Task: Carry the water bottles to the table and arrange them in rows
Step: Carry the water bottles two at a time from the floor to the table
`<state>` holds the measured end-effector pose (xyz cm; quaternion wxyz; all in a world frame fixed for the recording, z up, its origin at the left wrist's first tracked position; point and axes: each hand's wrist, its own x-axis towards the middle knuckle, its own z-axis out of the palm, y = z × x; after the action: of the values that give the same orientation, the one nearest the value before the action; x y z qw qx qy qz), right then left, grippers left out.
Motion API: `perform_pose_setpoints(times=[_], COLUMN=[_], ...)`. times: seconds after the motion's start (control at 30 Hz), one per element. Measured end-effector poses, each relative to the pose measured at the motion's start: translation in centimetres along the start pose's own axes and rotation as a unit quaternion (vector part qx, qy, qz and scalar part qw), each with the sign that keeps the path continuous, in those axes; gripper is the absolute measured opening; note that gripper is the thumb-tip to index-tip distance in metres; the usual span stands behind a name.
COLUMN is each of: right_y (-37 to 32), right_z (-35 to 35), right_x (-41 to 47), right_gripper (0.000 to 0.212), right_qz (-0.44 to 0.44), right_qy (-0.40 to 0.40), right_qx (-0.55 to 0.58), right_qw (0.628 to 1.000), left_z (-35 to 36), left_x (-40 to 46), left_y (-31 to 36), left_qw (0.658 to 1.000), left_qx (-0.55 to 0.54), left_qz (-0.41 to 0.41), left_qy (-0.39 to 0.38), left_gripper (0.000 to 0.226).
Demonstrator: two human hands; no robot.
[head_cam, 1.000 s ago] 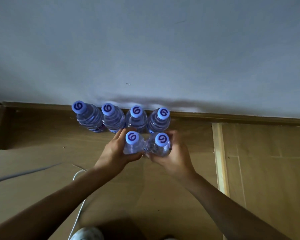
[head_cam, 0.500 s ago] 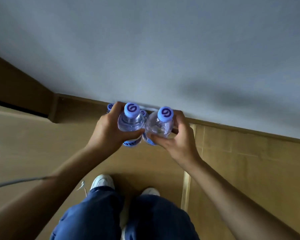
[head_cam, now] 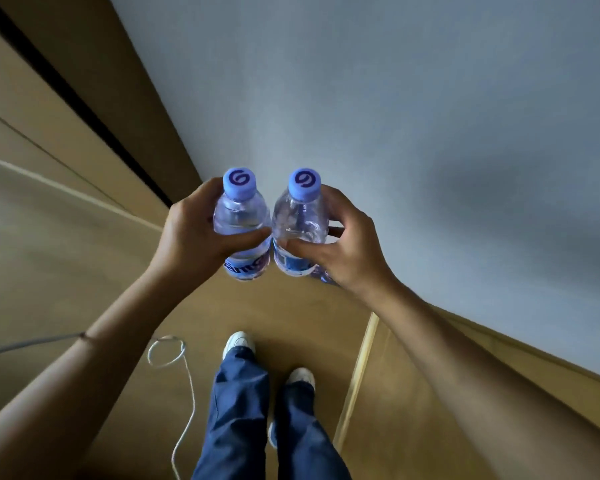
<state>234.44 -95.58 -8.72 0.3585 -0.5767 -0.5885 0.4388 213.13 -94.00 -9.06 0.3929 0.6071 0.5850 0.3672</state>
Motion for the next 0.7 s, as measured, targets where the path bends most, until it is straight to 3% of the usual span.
perform_pose_setpoints(times=[0.37, 0.7], right_y=[-19.8, -29.8], right_z=[13.2, 29.4], right_x=[0.3, 1.3], right_gripper=[0.062, 0.062], right_qz=[-0.111, -0.162], right_qy=[-0.169, -0.285], right_qx=[0.043, 0.055], right_qw=[0.978, 0.943], left_z=[-20.8, -36.0], left_x=[-9.7, -16.9], left_y=[5.1, 2.4], left_qw=[0.965, 0.915], left_qx=[0.004, 0.043], left_qz=[-0.032, -0.053], left_qy=[0.260, 0.397], left_gripper=[0.046, 0.063])
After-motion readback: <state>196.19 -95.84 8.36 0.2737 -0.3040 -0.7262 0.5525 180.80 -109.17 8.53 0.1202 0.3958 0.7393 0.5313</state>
